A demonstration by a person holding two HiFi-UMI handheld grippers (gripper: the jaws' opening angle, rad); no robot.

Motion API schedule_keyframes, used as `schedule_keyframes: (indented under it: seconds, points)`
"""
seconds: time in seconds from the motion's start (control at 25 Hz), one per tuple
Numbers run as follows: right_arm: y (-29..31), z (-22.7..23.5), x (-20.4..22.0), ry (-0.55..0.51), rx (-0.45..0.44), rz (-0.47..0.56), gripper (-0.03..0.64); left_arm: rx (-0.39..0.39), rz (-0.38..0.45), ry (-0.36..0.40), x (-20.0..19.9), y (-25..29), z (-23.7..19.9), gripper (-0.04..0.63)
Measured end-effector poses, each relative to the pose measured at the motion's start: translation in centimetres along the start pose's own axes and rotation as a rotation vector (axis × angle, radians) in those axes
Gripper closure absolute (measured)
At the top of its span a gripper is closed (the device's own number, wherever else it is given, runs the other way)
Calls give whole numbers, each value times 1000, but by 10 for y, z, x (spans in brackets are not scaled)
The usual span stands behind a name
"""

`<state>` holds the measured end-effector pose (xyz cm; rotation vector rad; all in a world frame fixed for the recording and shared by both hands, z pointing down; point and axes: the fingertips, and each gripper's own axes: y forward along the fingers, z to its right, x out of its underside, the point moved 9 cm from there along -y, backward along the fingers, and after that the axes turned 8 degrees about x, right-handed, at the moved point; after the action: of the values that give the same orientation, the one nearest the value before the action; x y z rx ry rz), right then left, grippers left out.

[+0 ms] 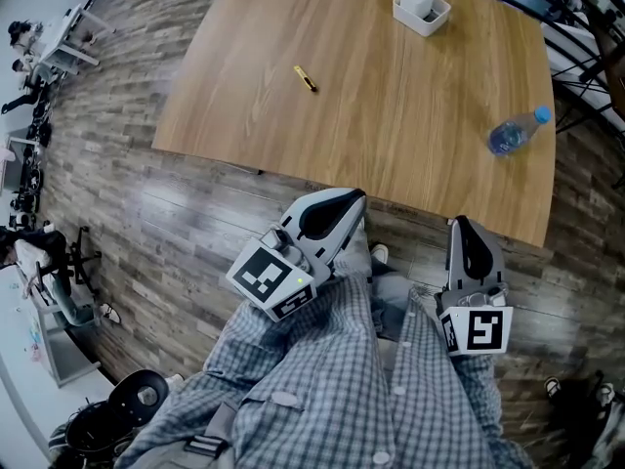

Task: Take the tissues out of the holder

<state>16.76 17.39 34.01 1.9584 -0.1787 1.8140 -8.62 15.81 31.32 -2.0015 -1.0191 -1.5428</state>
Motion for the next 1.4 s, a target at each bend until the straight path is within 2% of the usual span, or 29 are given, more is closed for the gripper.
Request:
schedule_keyframes:
  seconds: [0.4, 0.56, 1.0, 1.4]
  points:
    - [42, 4, -21, 8, 64, 20, 597, 36, 9, 6, -13, 27, -45, 588]
    - [63, 4, -28, -28, 65, -1, 597, 57, 11, -1, -21, 41, -67, 588]
    - [123, 8, -51, -6, 107, 33, 597, 111, 13, 4, -43, 76, -125, 588]
    - [153, 11, -56, -2, 163, 35, 597, 133, 13, 17, -55, 92, -168, 588]
